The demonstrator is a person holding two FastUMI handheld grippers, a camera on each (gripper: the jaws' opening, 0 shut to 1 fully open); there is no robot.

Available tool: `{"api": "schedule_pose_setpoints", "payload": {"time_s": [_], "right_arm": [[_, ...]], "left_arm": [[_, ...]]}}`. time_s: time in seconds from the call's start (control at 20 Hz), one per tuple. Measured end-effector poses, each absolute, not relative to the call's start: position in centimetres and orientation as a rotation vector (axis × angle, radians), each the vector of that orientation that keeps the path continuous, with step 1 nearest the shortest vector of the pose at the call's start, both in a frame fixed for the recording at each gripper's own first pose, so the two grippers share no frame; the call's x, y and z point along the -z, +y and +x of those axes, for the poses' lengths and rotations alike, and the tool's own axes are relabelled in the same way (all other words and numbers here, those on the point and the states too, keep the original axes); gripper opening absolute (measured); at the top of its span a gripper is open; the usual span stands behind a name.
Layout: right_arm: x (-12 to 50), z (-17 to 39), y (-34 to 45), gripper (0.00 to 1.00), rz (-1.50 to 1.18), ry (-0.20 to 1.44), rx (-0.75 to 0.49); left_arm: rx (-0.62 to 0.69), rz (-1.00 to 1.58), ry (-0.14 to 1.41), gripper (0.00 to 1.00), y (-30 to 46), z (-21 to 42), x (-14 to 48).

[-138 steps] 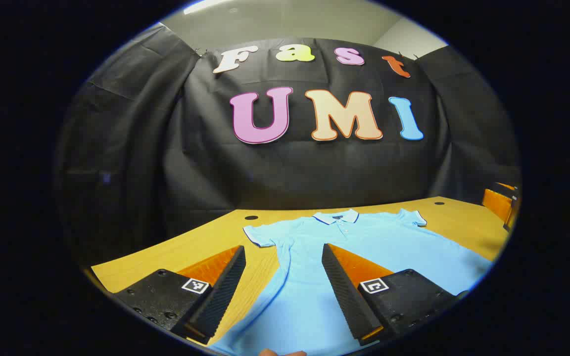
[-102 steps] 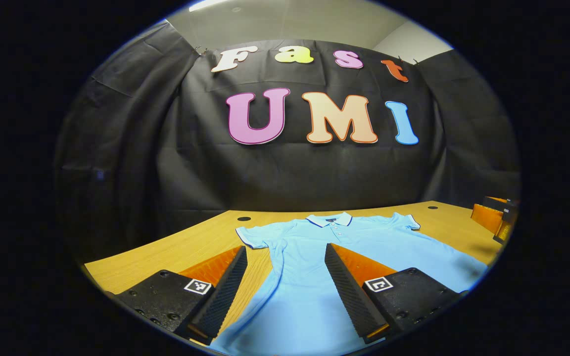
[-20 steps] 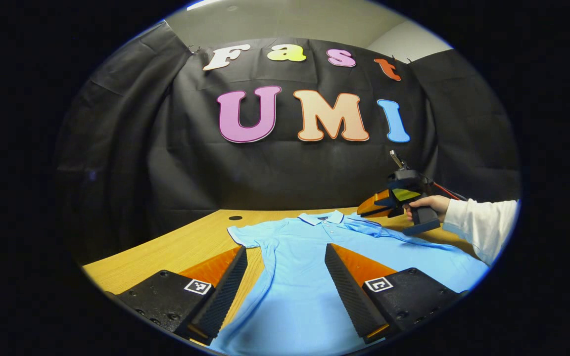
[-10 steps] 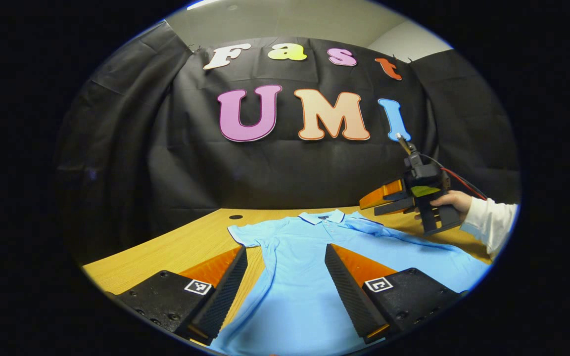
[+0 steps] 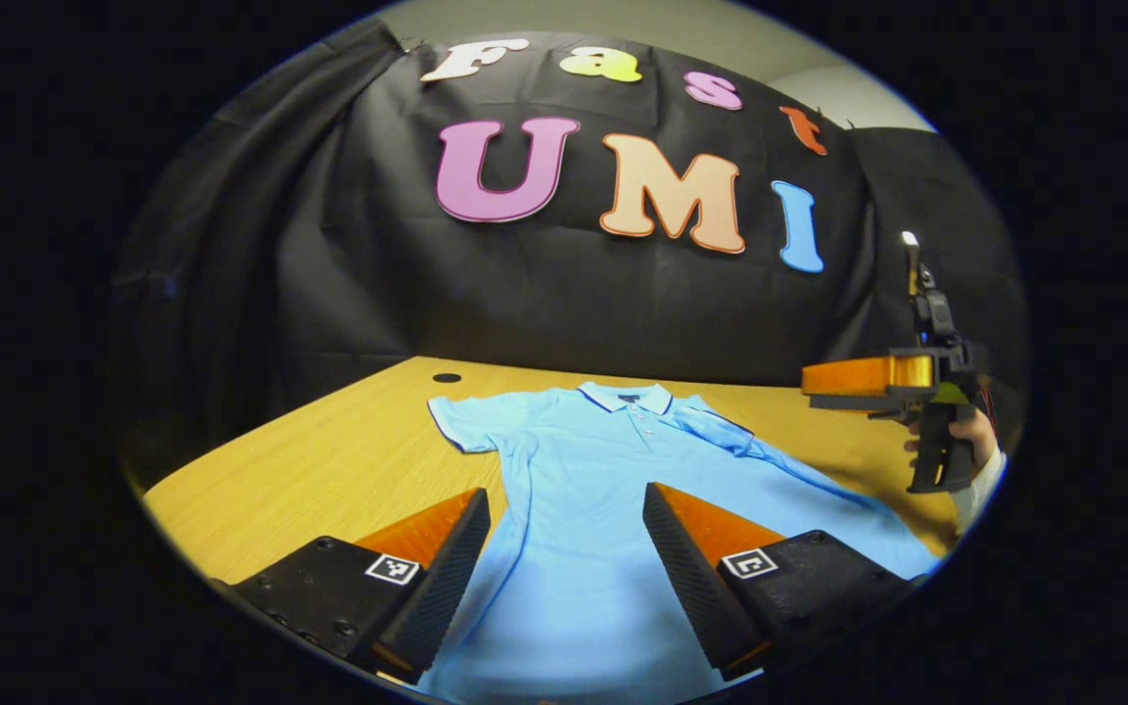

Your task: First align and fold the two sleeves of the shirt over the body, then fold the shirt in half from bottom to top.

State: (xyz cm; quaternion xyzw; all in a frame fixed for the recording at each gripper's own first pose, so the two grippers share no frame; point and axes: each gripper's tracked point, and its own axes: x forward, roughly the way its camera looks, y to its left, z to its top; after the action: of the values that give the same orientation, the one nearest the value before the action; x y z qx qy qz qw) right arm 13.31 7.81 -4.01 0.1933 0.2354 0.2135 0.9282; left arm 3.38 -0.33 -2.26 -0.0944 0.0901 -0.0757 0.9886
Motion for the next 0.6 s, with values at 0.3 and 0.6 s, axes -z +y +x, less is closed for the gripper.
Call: {"api": "schedule_pose_setpoints", "payload": {"time_s": [0.3, 0.6], "right_arm": [[3.1, 10.0, 4.6, 0.97, 0.410, 0.447, -0.396], [2.3, 7.4, 1.7, 0.97, 0.402, 0.397, -0.335]], "left_arm": [[0.188, -0.248, 0.240, 0.94, 2.6, 8.0, 0.0], [0.178, -0.263, 0.307, 0.94, 5.3, 14.7, -1.0]]}}
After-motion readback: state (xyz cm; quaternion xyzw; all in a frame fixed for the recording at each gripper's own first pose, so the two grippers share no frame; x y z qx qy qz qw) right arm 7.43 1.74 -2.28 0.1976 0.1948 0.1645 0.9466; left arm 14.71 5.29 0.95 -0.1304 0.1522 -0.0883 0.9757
